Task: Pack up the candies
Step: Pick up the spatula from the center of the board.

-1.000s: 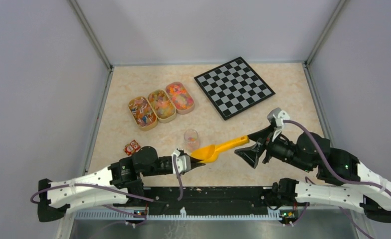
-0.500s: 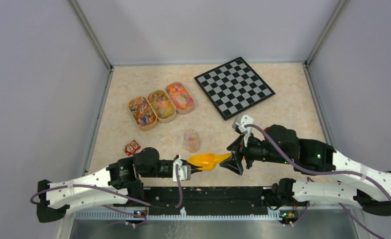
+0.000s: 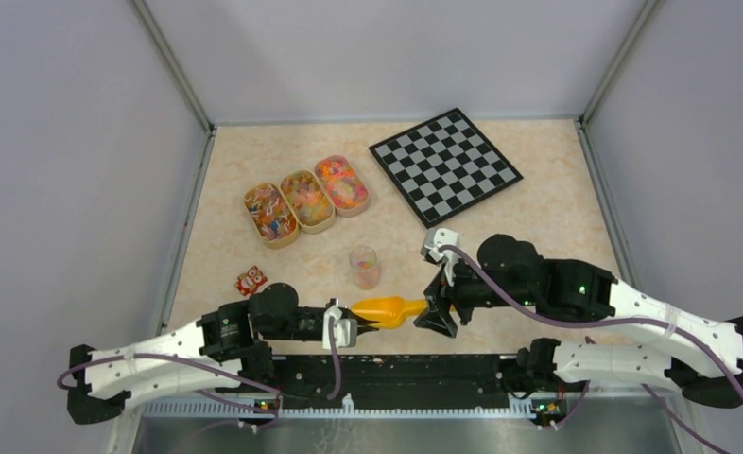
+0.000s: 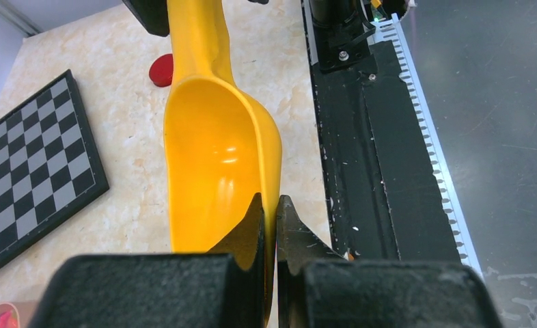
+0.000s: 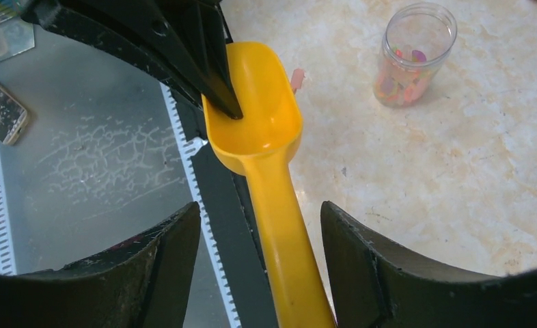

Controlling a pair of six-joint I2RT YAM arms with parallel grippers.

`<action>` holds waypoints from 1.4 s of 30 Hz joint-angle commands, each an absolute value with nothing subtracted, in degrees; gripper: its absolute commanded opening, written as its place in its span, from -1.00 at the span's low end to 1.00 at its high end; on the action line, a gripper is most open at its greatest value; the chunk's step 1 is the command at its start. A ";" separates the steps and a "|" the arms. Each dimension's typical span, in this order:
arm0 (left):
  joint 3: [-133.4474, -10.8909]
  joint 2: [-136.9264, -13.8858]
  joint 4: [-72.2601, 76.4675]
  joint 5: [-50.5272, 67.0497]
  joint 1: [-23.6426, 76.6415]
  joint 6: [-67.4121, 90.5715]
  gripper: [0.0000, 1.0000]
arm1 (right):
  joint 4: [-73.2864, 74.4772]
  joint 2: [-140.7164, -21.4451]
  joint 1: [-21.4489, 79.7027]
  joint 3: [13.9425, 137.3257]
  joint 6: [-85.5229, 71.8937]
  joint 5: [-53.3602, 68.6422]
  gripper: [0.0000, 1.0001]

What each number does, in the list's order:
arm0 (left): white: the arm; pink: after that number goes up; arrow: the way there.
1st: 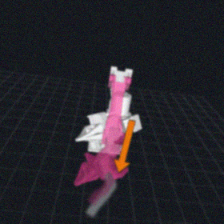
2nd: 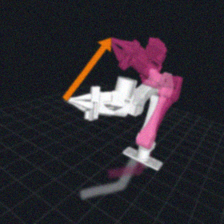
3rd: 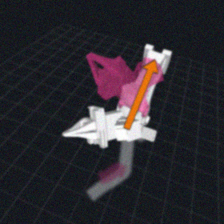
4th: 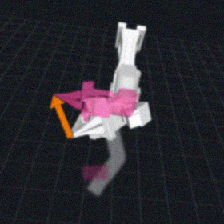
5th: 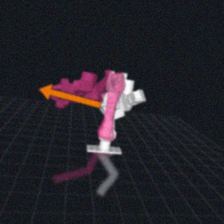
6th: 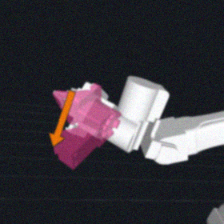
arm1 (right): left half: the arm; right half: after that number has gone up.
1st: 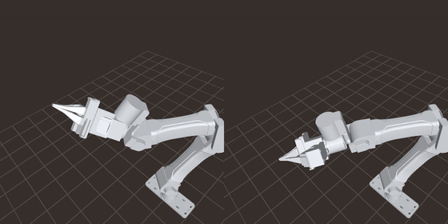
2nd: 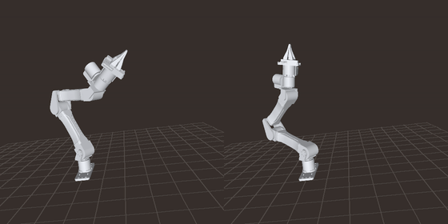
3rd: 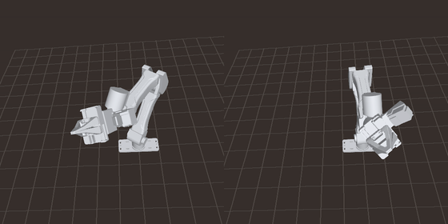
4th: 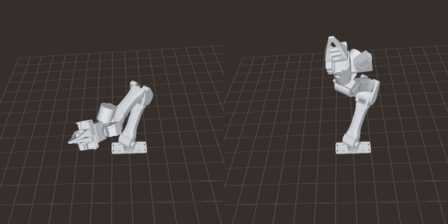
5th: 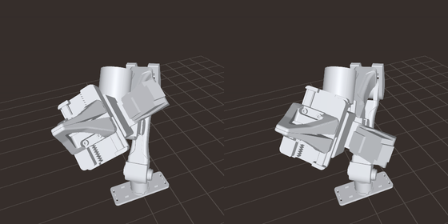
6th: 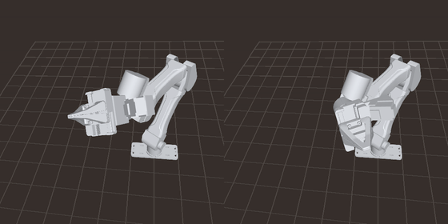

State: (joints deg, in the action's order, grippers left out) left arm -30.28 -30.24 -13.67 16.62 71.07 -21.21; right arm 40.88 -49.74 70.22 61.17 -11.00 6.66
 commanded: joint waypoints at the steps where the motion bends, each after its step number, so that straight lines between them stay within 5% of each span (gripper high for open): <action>1: -30.24 -27.95 -7.83 14.99 71.13 -22.47 -1.00 | 45.32 -48.86 68.15 60.14 -9.94 10.93 0.28; 7: -29.84 -27.57 -7.43 16.06 71.10 -22.90 -1.00 | 45.69 -49.17 67.94 59.97 -9.21 10.77 0.26; 11: -29.97 -27.60 -7.90 15.65 71.10 -22.95 -1.00 | 43.84 -48.42 67.79 60.09 -9.17 11.69 -0.44; 13: -29.89 -27.60 -7.98 15.62 71.10 -23.07 -1.00 | 42.97 -47.90 67.76 59.83 -9.15 12.13 -0.44; 16: -29.77 -27.67 -7.79 15.71 71.10 -23.28 -1.00 | 41.17 -46.91 67.76 58.81 -9.14 13.52 -0.11; 20: -29.63 -27.92 -7.62 15.74 71.10 -23.28 -1.00 | 39.16 -46.85 67.74 57.83 -8.99 14.43 -0.24; 25: -29.79 -28.56 -7.90 15.71 71.10 -23.36 -1.00 | 37.28 -47.23 67.76 57.29 -8.32 15.11 -0.91; 28: -29.87 -28.57 -7.83 14.01 71.10 -22.71 -0.99 | 37.28 -47.33 67.76 57.67 -8.01 14.84 -1.00; 31: -30.32 -28.20 -7.63 8.60 71.10 -20.13 -0.32 | 36.99 -46.73 67.77 57.33 -7.83 12.76 -1.00; 34: -31.41 -27.32 -6.91 -1.94 71.10 -11.90 0.83 | 36.51 -45.96 67.78 55.08 -7.06 7.11 -1.00; 35: -32.33 -27.24 -7.52 -6.69 71.10 -8.23 0.96 | 36.83 -46.23 67.77 54.54 -6.79 5.24 -1.00; 42: -43.88 -30.41 -23.71 -22.67 71.02 13.72 0.97 | 35.59 -48.88 68.03 50.33 -7.36 0.18 -1.00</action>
State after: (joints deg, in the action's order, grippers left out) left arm -38.59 -29.74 -17.76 -11.55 71.24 0.38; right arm 39.59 -47.94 67.75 51.35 -7.49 3.66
